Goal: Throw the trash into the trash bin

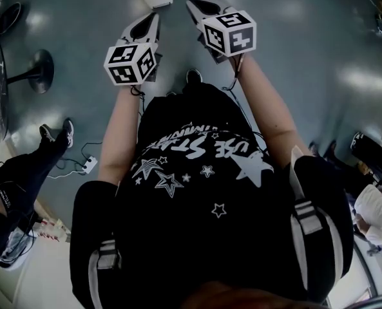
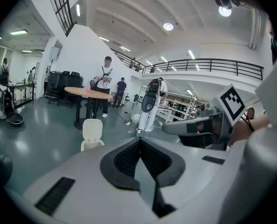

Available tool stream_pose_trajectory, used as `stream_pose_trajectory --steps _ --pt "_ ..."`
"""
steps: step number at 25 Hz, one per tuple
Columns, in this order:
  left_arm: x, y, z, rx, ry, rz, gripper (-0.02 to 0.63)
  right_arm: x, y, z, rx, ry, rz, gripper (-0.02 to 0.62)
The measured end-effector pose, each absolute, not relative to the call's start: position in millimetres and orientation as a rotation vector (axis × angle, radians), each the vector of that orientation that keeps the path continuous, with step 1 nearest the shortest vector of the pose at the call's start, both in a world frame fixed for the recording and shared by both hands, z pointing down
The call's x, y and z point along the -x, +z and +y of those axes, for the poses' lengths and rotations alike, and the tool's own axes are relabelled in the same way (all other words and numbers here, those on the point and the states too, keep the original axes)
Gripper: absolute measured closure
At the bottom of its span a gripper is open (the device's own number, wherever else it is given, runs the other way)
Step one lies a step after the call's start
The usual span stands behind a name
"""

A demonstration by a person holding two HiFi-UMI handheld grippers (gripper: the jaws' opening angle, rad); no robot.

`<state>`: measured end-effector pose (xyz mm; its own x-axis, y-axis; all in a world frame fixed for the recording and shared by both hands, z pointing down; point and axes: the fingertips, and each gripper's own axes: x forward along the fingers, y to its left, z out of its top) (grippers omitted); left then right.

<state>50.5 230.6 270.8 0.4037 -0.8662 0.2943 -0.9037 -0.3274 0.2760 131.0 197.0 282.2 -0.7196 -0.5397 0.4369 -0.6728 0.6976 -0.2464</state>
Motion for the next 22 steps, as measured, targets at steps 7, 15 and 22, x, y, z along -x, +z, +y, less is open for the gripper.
stream_pose_trajectory --steps 7,15,22 --pt "-31.2 262.7 254.5 -2.284 0.104 -1.510 0.595 -121.2 276.0 222.0 -0.980 0.515 -2.566 0.589" --pt "-27.3 257.6 265.5 -2.299 0.065 -1.521 0.595 -116.0 273.2 229.4 -0.985 0.467 -2.567 0.589" --pt "-54.9 239.3 229.3 -2.315 0.057 -1.558 0.595 -143.7 257.9 194.1 -0.987 0.437 -2.590 0.589"
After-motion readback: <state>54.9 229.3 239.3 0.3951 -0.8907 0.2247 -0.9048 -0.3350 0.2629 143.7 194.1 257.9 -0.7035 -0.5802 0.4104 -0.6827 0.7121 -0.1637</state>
